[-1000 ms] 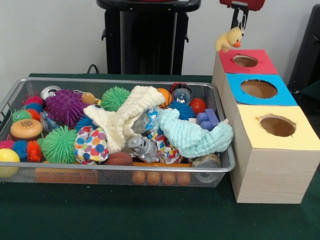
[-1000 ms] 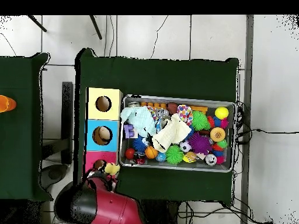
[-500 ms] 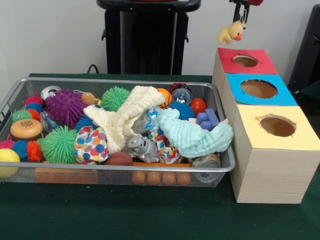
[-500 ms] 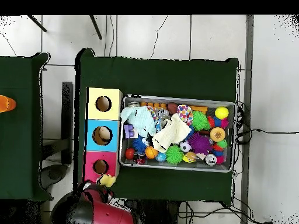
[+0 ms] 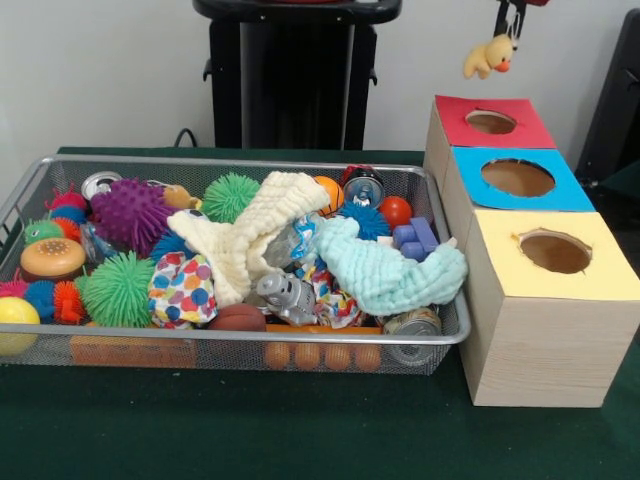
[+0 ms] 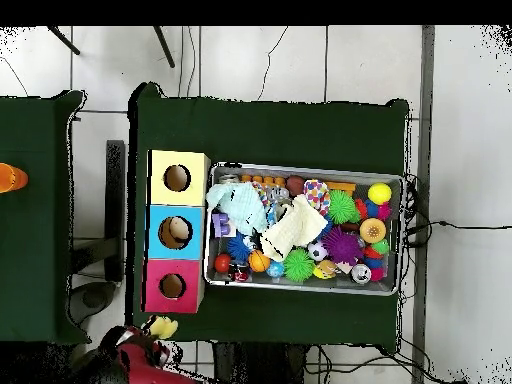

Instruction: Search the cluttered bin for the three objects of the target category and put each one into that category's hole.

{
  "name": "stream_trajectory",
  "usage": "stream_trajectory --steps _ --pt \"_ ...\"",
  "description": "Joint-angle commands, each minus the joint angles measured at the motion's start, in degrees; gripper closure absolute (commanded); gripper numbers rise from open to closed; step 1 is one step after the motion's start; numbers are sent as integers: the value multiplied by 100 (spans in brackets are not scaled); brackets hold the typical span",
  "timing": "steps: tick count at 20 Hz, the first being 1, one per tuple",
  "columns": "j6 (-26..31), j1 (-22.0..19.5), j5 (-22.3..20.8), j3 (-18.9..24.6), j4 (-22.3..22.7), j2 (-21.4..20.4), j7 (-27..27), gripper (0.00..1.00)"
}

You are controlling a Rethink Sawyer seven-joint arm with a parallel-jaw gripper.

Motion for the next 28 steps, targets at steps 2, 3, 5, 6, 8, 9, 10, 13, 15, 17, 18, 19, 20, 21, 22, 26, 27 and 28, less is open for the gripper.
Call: stream_trajectory --steps 2,3,5,6,8,9,10,13,15,17,18,19,20,21,22,26,27,28 --pt "-568 -135 450 592 -106 531 1583 100" --pt "-645 -236 434 652 -107 575 1512 100" --pt "-689 -389 343 680 -179 661 1371 100" --pt "-676 -474 280 684 -220 681 1275 100" --pt "-596 -650 179 701 -337 752 1092 100" --pt "-562 -731 124 706 -398 792 1009 100" --pt "-547 -773 92 726 -430 814 973 100" --pt "-534 -821 31 739 -565 937 972 100" --pt "-593 -810 53 788 -601 1009 1047 100" --pt "-643 -699 121 792 -643 1075 1219 100" --pt "-705 -669 169 832 -644 1114 1288 100" --pt "-774 -630 210 861 -642 1150 1352 100" --pt "-824 -588 240 874 -651 1182 1408 100" --pt "-880 -558 269 897 -659 1224 1451 100" --pt "-953 -547 298 940 -659 1267 1482 100" --pt "-1106 -490 390 1040 -718 1416 1577 100" --pt "-1122 -488 415 1068 -724 1430 1592 100" --pt "-1047 -552 401 1028 -756 1402 1538 100"
